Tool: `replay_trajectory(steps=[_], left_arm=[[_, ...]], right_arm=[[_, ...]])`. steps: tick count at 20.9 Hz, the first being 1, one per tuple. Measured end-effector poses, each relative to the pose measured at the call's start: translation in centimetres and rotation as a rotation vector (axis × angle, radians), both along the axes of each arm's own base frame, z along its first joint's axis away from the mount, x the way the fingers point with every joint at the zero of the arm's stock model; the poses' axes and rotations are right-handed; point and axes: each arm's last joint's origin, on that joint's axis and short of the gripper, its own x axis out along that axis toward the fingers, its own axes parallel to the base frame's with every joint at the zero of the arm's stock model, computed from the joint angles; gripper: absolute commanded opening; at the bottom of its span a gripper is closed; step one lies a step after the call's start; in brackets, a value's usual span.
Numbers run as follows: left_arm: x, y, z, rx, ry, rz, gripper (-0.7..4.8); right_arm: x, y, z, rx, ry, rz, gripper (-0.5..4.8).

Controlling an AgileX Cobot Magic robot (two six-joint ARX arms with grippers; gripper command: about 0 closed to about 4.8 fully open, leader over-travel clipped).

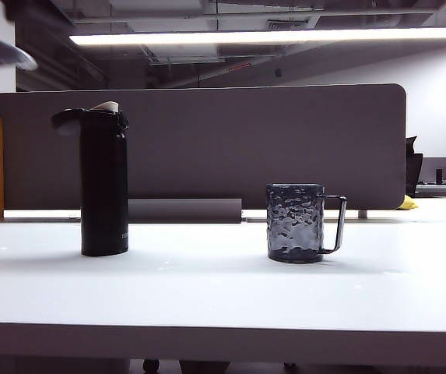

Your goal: Pick up the black thermos, pour some water into the cup, then place the black thermos back on the table.

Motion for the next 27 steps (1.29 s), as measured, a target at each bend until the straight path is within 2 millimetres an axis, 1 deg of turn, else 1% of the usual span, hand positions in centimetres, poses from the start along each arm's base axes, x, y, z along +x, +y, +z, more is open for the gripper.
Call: replay_trajectory(steps=[2, 5, 6, 7, 8, 10, 11, 16, 20, 27], left_arm=[[0.7, -0.7, -1.0, 0.069, 0.016, -0.019, 4.79], [2.1, -1.0, -2.8, 0.124, 0.075, 0.025, 4.79], [3.0, -1.0, -3.8, 0.141, 0.105, 0.068, 4.79], [3.3, -1.0, -4.2, 0.146, 0.115, 0.087, 4.79], [4.1, -1.1, -5.2, 0.156, 0.130, 0.125, 4.79], [4.9, -1.2, -6.2, 0.163, 0.147, 0.145, 4.79], [5.3, -1.3, -6.8, 0.165, 0.151, 0.149, 4.79], [7.0, -1.6, -8.6, 0.157, 0.117, 0.171, 4.79], [8.3, -1.7, -9.9, 0.146, 0.077, 0.191, 4.79], [11.8, -2.5, -10.5, 0.141, 0.059, 0.192, 4.79]], right_arm=[[0.9, 1.6, -0.8, -0.016, 0.037, 0.064, 4.79], [2.0, 3.6, -1.6, -0.026, 0.063, 0.103, 4.79], [2.9, 4.9, -2.4, -0.038, 0.083, 0.124, 4.79], [3.3, 5.4, -2.9, -0.050, 0.093, 0.135, 4.79], [3.8, 6.6, -3.8, -0.075, 0.106, 0.165, 4.79], [4.1, 7.4, -4.1, -0.080, 0.098, 0.187, 4.79], [4.3, 7.7, -4.3, -0.081, 0.094, 0.194, 4.79], [5.4, 7.9, -5.5, -0.093, 0.129, 0.171, 4.79], [5.6, 8.1, -5.8, -0.118, 0.122, 0.173, 4.79], [5.6, 8.1, -5.8, -0.142, 0.098, 0.169, 4.79]])
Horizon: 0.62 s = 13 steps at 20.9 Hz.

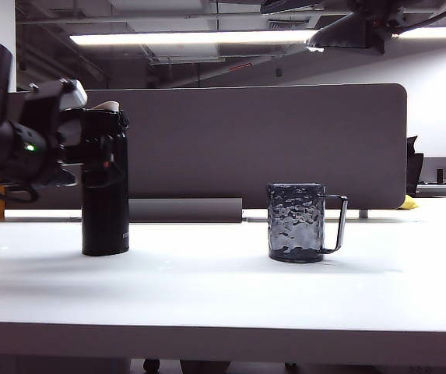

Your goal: Pick up the black thermos, pour some water into the cup, then place the black thermos back on the table.

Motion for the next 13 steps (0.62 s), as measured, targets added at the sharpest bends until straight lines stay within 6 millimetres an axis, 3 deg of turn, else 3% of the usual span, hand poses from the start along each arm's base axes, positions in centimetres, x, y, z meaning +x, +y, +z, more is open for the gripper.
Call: replay_trajectory(steps=[5, 13], left_arm=[[1.7, -0.4, 0.0, -0.003, -0.013, 0.000, 4.79], [2.8, -0.6, -0.4, -0.001, -0.006, 0.000, 4.79]], right_arm=[[0.0, 0.0, 0.0, -0.013, -0.016, 0.000, 4.79], [0.0, 0.0, 0.0, -0.015, -0.016, 0.000, 4.79]])
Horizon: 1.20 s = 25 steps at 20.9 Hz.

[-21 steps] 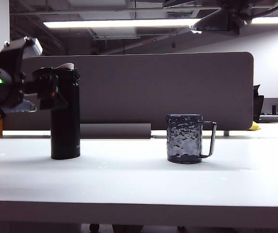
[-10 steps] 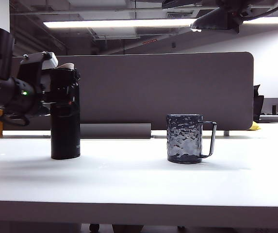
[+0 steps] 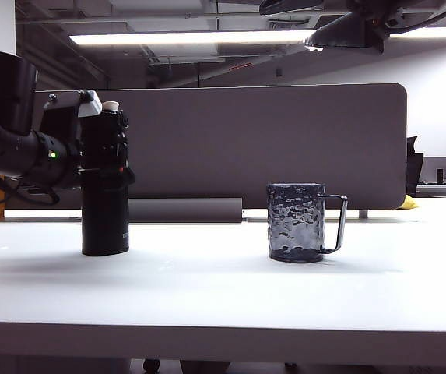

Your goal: Pick up the black thermos, pour some water into the cup, then place the black thermos back on the table.

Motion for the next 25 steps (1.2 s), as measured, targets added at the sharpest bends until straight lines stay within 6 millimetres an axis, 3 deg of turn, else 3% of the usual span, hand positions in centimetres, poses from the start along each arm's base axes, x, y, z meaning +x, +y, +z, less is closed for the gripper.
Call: replay_trajectory(steps=[8, 9, 10, 11, 12, 13, 14, 15, 19, 22, 25], left_arm=[[0.2, 0.0, -0.6, 0.008, 0.015, 0.033, 4.79], [0.2, 0.0, -0.6, 0.008, 0.014, 0.032, 3.37], [0.2, 0.0, -0.6, 0.008, 0.013, 0.029, 1.57], [0.2, -0.1, -0.6, 0.008, 0.010, 0.023, 0.65], [0.2, 0.0, -0.6, 0.008, 0.009, 0.018, 0.45], [0.2, 0.0, -0.6, 0.008, 0.010, 0.013, 0.32], [0.2, 0.0, -0.6, 0.009, 0.009, 0.013, -0.05], [0.2, -0.1, -0.6, 0.009, 0.008, 0.006, -0.06], [0.2, -0.8, -0.4, 0.027, -0.004, -0.058, -0.06], [2.0, -5.6, 3.3, 0.233, -0.004, -0.201, -0.06], [2.6, -10.3, 6.9, 0.538, -0.002, -0.177, -0.06]], right_arm=[[0.0, 0.0, -0.3, -0.011, 0.024, 0.000, 4.79], [0.0, 0.0, -0.3, -0.014, 0.030, 0.000, 4.79], [0.0, 0.0, -0.4, -0.015, 0.032, 0.000, 4.79], [0.0, 0.0, -0.4, -0.016, 0.032, 0.000, 4.79], [0.0, 0.0, -0.4, -0.017, 0.037, 0.000, 4.79], [0.0, 0.0, -0.5, -0.022, 0.046, 0.000, 3.17], [0.0, 0.0, -0.7, -0.031, 0.064, 0.000, 0.51], [0.0, 0.0, -1.0, -0.043, 0.091, 0.000, 0.02], [-0.7, -0.8, -1.2, -0.097, 0.163, -0.071, -0.06], [-1.5, -3.0, -1.0, -0.148, 0.232, -0.185, -0.06], [-1.6, -4.8, -0.2, -0.131, 0.211, -0.260, -0.06]])
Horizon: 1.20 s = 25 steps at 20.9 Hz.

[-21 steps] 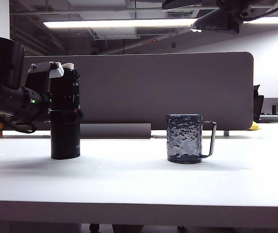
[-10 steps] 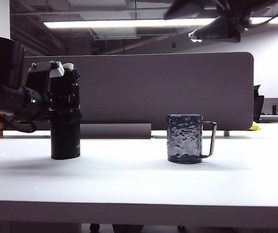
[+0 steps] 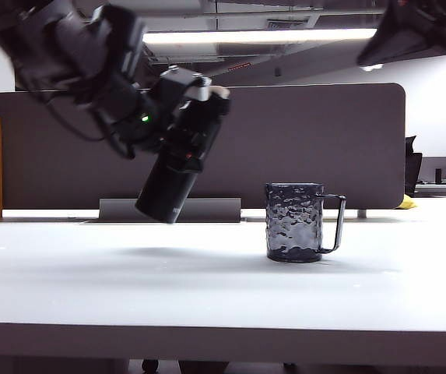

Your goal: Pick up the black thermos, pour some water into the cup, then place the black thermos back on the table.

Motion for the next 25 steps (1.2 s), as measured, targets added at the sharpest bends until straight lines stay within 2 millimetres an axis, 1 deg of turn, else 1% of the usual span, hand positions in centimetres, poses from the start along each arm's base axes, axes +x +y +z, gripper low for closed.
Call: replay_trajectory(steps=[1, 3, 4, 5, 6, 7, 8, 10, 12, 14, 15, 18, 22, 25], left_arm=[[-0.1, -1.1, 0.8, 0.089, -0.046, -0.021, -0.06], [0.1, -3.3, 2.2, 0.241, -0.169, -0.052, -0.06], [0.4, -4.2, 2.2, 0.311, -0.221, -0.064, -0.06], [0.6, -5.0, 1.3, 0.410, -0.245, -0.086, -0.06], [0.7, -5.8, -0.9, 0.555, -0.226, -0.132, -0.06], [0.7, -6.0, -2.3, 0.636, -0.196, -0.159, -0.06], [0.7, -6.0, -2.9, 0.694, -0.188, -0.162, -0.06], [0.9, -6.1, -2.3, 0.759, -0.253, -0.152, -0.06], [1.0, -6.1, -2.0, 0.760, -0.287, -0.137, -0.06], [1.1, -6.2, -1.3, 0.799, -0.371, -0.141, -0.06], [1.2, -6.4, -0.9, 0.845, -0.459, -0.206, -0.06], [1.3, -6.5, -0.2, 0.856, -0.585, -0.278, -0.06], [1.3, -6.5, -0.3, 1.017, -0.685, -0.372, -0.06], [1.7, -6.0, -0.1, 1.040, -0.702, -0.358, -0.06]], right_arm=[[0.1, -0.3, 0.1, -0.023, -0.006, -0.006, -0.06], [0.5, -0.2, 0.3, -0.096, -0.012, 0.018, -0.06], [0.9, -0.1, 0.2, -0.118, 0.004, 0.030, -0.06], [1.3, 0.1, -0.3, -0.131, 0.037, 0.039, -0.06], [1.8, 0.2, -1.2, -0.140, 0.078, 0.053, -0.06], [2.1, 0.3, -1.5, -0.144, 0.096, 0.059, -0.06], [2.2, 0.4, -1.8, -0.146, 0.107, 0.062, -0.06], [2.4, 0.4, -2.0, -0.161, 0.107, 0.069, -0.06], [2.5, 0.5, -2.1, -0.165, 0.104, 0.073, -0.06], [2.6, 0.5, -2.2, -0.173, 0.103, 0.076, -0.06], [2.6, 0.5, -2.2, -0.194, 0.088, 0.081, -0.06], [2.6, 0.5, -2.2, -0.209, 0.079, 0.083, -0.06], [2.6, 0.5, -2.2, -0.209, 0.079, 0.084, -0.06], [2.5, 0.5, -2.4, -0.207, 0.102, 0.104, -0.06]])
